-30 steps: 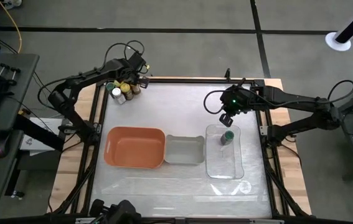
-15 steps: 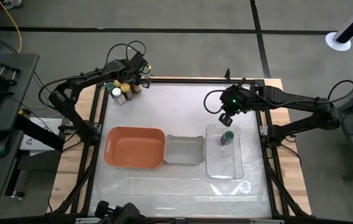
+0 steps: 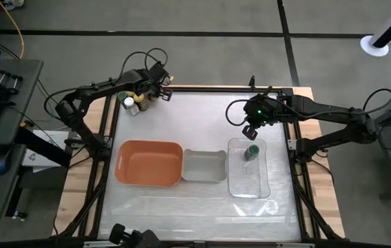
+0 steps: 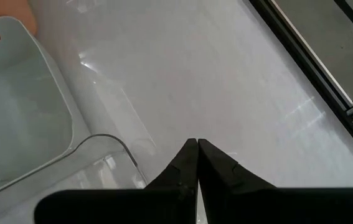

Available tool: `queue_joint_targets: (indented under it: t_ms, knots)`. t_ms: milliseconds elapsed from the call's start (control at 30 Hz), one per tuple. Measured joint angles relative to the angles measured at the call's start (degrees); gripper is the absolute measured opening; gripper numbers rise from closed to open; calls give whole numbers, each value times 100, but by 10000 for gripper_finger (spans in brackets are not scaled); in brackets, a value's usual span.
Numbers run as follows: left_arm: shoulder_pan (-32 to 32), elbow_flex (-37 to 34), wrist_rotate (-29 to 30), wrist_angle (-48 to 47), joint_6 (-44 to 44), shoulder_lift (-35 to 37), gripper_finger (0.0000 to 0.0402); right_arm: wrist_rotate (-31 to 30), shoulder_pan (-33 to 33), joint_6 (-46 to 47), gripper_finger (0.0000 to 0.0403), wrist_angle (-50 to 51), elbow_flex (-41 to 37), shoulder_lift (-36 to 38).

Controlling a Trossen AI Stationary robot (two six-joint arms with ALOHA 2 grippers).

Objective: Sort spices by type
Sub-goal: Put the top right yellow seasoning can into the orange bin

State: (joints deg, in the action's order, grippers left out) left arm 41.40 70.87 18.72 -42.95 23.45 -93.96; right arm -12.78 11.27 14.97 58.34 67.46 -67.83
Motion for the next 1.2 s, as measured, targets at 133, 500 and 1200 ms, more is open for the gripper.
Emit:
queue_joint_targets:
  t_ms: [133, 500, 1200]
  knots:
    - [66, 0, -34, -33, -1, 23, 0, 108, -2, -1, 0, -1, -2, 0]
    - [82, 0, -76, -31, -108, 38, 0, 125, -2, -2, 0, -1, -2, 0]
    - [202, 2, -29, 365, -270, -1122, 0, 131, -4, 149, 0, -134, -2, 0]
